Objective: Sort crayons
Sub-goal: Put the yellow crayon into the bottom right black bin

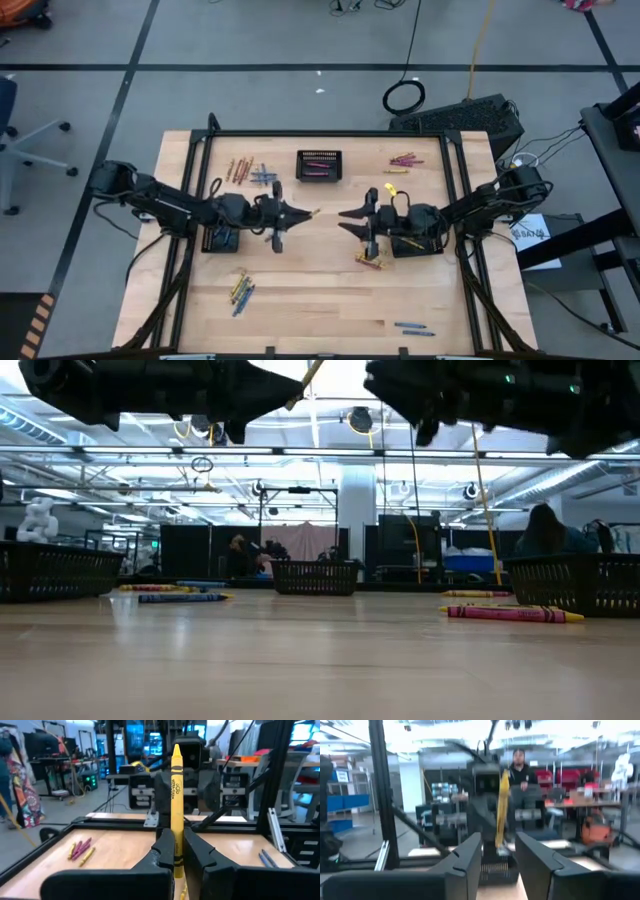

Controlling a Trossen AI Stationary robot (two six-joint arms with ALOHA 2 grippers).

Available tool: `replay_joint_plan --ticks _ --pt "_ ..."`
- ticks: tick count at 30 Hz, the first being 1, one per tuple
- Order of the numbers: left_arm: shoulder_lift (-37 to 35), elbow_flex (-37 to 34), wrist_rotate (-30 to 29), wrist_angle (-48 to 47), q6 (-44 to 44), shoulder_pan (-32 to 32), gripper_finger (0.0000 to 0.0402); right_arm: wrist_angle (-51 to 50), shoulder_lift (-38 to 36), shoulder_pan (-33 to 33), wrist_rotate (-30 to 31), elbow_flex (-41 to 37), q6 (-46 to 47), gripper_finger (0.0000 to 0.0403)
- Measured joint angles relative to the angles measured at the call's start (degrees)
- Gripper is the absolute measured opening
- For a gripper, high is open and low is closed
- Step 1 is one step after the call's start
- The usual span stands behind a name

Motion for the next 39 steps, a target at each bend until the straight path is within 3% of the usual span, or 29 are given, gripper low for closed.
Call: replay_joint_plan --ticks 10,20,25,31,35,39 --pt "2.8 0.3 1.8 3.3 0.0 -0.1 0.0012 -10.8 3.5 -1.5 -0.2 10.9 -2.2 0.0116" --pt "3.0 0.3 2.5 3.4 1.2 -0.4 0.0012 -12.7 6.6 -1.5 -3.1 15.6 -3.8 0.0114" --pt "3.0 0.3 2.5 3.4 1.4 -0.4 0.0012 -12.6 6.3 -1.5 -3.1 15.6 -4.4 0.0082" --pt "3.0 0.3 2.6 2.8 1.2 -0.4 0.0015 -13.3 6.3 -1.5 -2.8 15.6 -4.5 0.0015" --pt "2.9 0.3 2.5 0.1 0.8 -0.4 0.0042 -15.0 6.1 -1.5 -2.8 15.6 -4.5 0.001" --pt "2.9 0.3 1.9 -4.2 -0.7 -0.2 0.0092 -23.1 3.0 -1.1 -0.5 15.6 -4.3 0.001"
